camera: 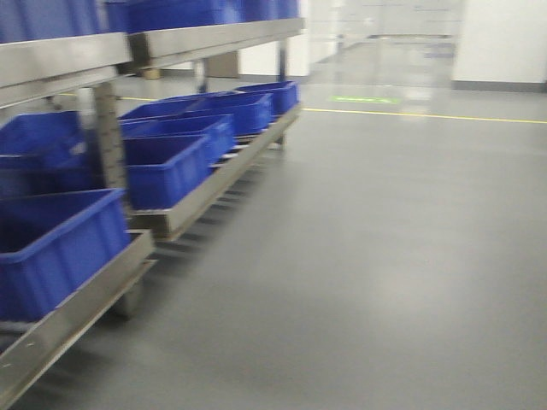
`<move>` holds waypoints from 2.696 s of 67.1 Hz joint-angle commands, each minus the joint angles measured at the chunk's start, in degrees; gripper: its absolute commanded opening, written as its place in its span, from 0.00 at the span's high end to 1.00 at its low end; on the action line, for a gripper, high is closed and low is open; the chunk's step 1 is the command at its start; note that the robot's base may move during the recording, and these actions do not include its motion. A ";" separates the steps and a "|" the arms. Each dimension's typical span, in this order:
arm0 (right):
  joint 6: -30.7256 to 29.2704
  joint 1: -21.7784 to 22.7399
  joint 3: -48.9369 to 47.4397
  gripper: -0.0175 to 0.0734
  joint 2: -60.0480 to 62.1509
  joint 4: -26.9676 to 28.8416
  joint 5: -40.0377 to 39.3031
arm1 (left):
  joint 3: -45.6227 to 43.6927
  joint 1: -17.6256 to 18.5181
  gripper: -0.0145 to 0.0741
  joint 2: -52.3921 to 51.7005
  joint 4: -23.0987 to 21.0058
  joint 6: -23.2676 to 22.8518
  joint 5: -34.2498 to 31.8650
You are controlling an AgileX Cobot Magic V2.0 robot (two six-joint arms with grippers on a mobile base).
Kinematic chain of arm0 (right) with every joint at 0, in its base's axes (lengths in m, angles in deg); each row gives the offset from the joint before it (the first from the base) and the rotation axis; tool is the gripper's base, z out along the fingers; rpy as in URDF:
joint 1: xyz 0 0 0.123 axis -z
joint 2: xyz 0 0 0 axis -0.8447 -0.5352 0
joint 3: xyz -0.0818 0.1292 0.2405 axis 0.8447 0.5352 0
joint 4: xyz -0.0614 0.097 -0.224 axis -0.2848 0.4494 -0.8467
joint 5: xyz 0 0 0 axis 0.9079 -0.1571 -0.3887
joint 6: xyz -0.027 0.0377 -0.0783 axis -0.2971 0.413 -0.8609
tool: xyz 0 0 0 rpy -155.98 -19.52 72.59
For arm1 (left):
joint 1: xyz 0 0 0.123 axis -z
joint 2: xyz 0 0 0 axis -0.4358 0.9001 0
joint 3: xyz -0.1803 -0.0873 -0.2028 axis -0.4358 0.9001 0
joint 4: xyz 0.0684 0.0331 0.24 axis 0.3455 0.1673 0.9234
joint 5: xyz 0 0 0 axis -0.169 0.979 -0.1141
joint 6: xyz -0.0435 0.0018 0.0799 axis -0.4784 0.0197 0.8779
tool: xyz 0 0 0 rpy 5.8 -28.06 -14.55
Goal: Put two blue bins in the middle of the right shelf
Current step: 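Drive the base along the aisle carrying the teal bin, then turn the base to face the rack of blue bins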
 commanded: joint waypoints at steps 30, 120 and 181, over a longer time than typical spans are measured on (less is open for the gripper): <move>-1.25 -0.44 -0.37 0.99 0.39 1.47 -2.57 | -0.64 0.46 0.96 -0.27 -0.11 -0.13 -5.02; -1.25 -0.44 -0.37 0.99 0.39 1.47 -2.57 | -0.64 0.46 0.96 -0.27 -0.02 -0.13 -5.13; -1.25 -0.44 -0.37 0.99 0.39 1.47 -2.57 | -0.64 0.46 0.96 -0.27 -0.02 -0.13 -5.13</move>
